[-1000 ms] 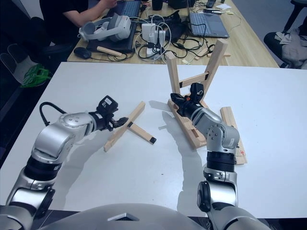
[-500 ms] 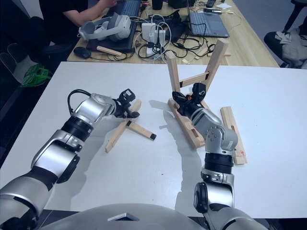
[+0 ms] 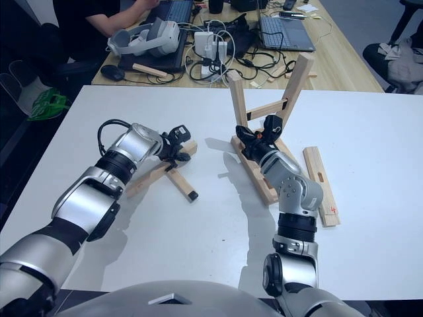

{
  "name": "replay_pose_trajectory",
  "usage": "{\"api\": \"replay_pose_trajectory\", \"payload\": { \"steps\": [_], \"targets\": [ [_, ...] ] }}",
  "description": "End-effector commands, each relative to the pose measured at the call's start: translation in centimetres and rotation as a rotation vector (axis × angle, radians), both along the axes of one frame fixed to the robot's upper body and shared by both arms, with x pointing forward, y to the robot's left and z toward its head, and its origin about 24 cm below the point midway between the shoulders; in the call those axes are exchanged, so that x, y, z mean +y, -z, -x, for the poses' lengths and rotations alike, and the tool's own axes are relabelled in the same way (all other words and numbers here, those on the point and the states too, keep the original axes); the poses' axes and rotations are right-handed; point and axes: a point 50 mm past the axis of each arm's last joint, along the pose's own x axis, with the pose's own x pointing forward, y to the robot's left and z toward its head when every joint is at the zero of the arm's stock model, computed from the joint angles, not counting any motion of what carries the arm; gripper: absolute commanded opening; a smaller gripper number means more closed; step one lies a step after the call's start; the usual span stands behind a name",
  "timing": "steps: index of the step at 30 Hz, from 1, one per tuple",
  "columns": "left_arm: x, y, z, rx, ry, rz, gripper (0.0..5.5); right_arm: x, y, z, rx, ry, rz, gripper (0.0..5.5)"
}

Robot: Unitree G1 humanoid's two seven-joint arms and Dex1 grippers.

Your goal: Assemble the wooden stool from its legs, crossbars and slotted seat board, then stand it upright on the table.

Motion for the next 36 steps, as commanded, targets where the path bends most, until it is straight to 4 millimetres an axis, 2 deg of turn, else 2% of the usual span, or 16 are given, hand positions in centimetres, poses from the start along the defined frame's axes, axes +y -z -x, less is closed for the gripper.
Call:
{"api": "replay_pose_trajectory", "payload": {
  "steps": [1,7,11,13,16,20,24,26,30,33,36],
  "targets": [
    [-0.1,-1.8,-0.6,-0.028,-0.041,0.082,1.03,0.1,-0.3,-0.1,-0.020,0.006,0.007,0.00],
    [1.0,-5.6,-1.0,-0.129,-0.147,0.235,1.03,-0.5,-1.4,-0.2,-0.094,-0.007,0.079,0.00],
    [2.5,-9.7,-1.4,-0.263,-0.253,0.341,1.03,-2.8,-1.2,0.6,-0.091,-0.014,0.190,0.00],
    [3.9,-11.4,-1.5,-0.329,-0.349,0.399,1.03,-4.7,-0.8,1.0,-0.066,0.000,0.273,0.00],
    [5.4,-13.9,-1.4,-0.440,-0.492,0.544,1.03,-8.6,0.5,1.6,0.042,0.031,0.473,0.00],
    [5.6,-16.5,-0.7,-0.559,-0.580,0.708,1.03,-13.4,2.1,2.2,0.199,0.088,0.719,0.00],
    [5.4,-17.4,-0.1,-0.607,-0.635,0.820,1.03,-16.5,3.2,2.4,0.279,0.160,0.954,0.00],
    [5.2,-17.5,0.1,-0.617,-0.663,0.858,1.03,-17.1,3.8,2.5,0.322,0.146,1.024,0.00],
    [4.8,-18.1,0.6,-0.639,-0.718,0.955,1.03,-16.0,6.0,4.5,0.441,-0.225,1.068,0.00],
    [4.8,-18.5,0.7,-0.653,-0.767,1.030,1.03,-15.4,5.4,4.3,0.422,-0.429,1.038,0.00],
    [4.7,-18.9,0.8,-0.677,-0.799,1.085,1.03,-14.9,4.0,3.1,0.381,-0.521,1.005,0.00]
  ]
}}
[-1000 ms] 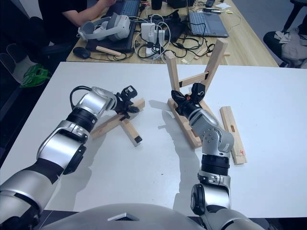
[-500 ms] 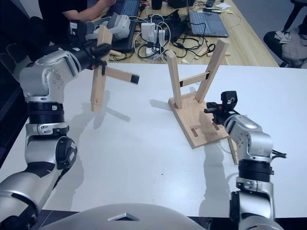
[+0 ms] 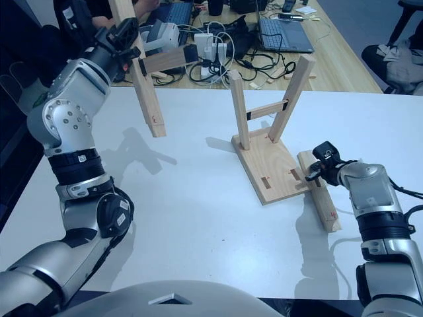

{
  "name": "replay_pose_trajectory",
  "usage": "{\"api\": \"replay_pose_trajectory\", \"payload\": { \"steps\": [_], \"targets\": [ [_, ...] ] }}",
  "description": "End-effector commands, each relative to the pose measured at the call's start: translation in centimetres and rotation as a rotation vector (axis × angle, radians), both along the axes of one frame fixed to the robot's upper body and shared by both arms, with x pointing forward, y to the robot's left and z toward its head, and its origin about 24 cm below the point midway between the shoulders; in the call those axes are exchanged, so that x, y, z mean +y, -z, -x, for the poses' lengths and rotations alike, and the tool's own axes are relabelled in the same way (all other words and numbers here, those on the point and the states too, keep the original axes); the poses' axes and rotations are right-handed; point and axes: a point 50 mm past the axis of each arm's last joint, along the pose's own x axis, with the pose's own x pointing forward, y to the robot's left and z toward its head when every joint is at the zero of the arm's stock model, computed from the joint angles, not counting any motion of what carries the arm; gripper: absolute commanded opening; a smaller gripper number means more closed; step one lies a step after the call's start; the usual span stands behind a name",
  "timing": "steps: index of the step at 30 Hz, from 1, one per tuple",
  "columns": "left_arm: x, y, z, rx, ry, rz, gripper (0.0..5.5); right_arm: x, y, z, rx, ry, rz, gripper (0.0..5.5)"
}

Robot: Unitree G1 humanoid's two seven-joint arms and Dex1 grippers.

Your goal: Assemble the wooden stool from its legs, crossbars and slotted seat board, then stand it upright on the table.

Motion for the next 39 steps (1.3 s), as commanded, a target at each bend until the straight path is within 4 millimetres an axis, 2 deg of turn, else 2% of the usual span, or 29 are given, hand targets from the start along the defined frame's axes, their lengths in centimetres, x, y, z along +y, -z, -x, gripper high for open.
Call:
{"api": "replay_pose_trajectory", "payload": {
  "steps": [1,4,11,16,22,27,30,34,39],
  "targets": [
    [-0.1,-0.9,0.2,-0.055,-0.036,0.072,1.03,1.5,1.4,0.0,0.149,-0.105,-0.096,0.00],
    [-0.3,-0.6,0.4,-0.053,-0.047,0.088,1.03,3.2,0.6,-1.7,0.153,-0.184,-0.118,0.00],
    [-0.5,-0.1,0.3,-0.038,-0.070,0.096,1.03,7.5,0.8,-3.9,0.167,-0.315,-0.154,0.00],
    [0.0,-0.4,0.6,-0.079,-0.109,0.182,1.03,10.8,-2.2,-5.6,-0.024,-0.329,-0.375,0.00],
    [-1.7,0.2,2.0,-0.109,-0.043,0.245,1.03,14.1,-5.8,-4.1,-0.095,-0.441,-0.517,0.00],
    [-3.2,1.3,2.6,-0.108,-0.037,0.248,1.03,20.8,-8.2,0.1,0.027,-0.746,-0.792,0.00],
    [-3.7,1.4,2.6,-0.115,-0.033,0.225,1.03,23.9,-9.7,1.1,0.022,-0.836,-0.869,0.00],
    [-3.8,1.3,2.8,-0.116,-0.030,0.239,1.03,26.5,-10.0,-0.3,-0.082,-0.761,-0.865,0.00],
    [-3.8,1.2,3.2,-0.104,-0.029,0.250,1.03,28.5,-7.5,-3.3,-0.155,-0.505,-0.771,0.00]
  ]
}}
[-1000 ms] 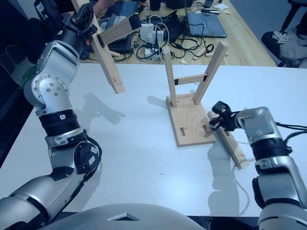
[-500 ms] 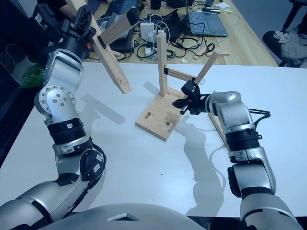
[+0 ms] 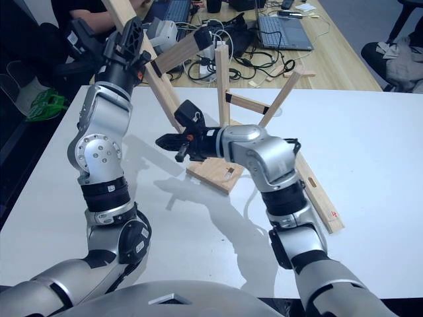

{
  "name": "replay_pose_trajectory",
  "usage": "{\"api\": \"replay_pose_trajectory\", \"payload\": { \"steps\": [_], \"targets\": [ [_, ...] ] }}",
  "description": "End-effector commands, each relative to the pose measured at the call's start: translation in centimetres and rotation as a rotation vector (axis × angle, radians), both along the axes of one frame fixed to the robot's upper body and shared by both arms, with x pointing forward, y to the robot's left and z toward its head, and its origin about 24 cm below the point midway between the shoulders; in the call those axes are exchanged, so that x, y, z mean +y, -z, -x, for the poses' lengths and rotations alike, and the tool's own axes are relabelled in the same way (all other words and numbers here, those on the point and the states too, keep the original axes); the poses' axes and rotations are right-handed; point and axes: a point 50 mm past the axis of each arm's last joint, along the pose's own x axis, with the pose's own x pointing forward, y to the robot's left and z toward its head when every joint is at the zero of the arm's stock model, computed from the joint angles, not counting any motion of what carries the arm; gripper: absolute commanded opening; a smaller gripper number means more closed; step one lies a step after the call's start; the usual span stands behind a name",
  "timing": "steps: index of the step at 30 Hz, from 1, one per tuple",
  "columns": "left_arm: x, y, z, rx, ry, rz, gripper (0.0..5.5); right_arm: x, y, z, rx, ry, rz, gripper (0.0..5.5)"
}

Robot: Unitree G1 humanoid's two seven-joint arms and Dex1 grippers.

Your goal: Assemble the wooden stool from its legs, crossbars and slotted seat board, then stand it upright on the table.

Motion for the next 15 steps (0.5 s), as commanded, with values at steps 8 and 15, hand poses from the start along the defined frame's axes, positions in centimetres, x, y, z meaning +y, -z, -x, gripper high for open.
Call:
{"api": "replay_pose_trajectory", "payload": {
  "steps": [8,15],
  "targets": [
    [-0.4,0.2,0.8,0.022,0.050,-0.015,1.03,-0.3,1.6,-4.6,0.053,0.408,-0.006,0.00],
    [-0.2,0.7,2.3,-0.020,0.076,-0.153,1.03,-2.6,4.2,-4.8,0.139,0.465,0.070,0.00]
  ]
}}
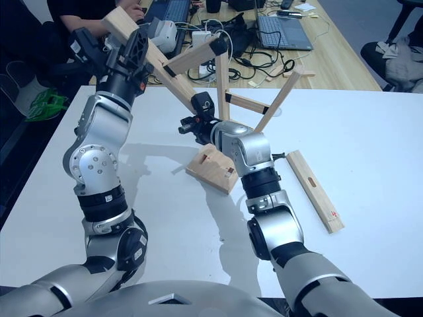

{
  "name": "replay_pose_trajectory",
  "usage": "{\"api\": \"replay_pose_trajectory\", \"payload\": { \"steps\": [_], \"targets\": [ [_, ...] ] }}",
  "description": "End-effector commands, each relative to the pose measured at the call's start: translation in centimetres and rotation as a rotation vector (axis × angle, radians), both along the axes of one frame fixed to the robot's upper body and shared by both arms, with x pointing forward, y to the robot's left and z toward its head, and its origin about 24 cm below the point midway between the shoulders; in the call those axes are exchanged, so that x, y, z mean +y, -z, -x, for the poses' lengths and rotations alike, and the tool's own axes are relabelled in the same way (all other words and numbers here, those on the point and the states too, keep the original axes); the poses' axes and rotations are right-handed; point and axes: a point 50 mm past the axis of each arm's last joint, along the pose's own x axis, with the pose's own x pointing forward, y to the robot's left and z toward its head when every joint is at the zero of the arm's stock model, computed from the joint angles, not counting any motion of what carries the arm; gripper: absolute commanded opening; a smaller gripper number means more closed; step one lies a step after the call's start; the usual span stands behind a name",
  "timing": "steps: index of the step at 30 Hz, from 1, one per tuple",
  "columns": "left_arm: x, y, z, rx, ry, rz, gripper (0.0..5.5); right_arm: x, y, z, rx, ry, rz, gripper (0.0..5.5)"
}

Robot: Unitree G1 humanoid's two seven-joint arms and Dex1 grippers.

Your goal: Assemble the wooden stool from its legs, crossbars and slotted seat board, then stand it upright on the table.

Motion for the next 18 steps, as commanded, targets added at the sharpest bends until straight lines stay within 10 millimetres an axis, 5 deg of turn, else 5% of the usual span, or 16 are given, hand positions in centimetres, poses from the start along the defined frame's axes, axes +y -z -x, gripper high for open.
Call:
{"api": "replay_pose_trajectory", "payload": {
  "steps": [1,8,18],
  "targets": [
    [0.0,0.0,1.1,-0.072,0.012,-0.149,1.03,-3.0,1.4,1.2,0.069,-0.029,0.060,0.00],
    [0.2,3.0,1.9,-0.047,-0.061,-0.230,1.03,-12.7,1.9,9.4,0.221,-0.103,0.202,0.00],
    [-1.3,6.1,2.9,0.038,0.024,-0.321,1.03,-13.3,2.5,11.8,0.227,0.183,-0.178,0.00]
  ]
}}
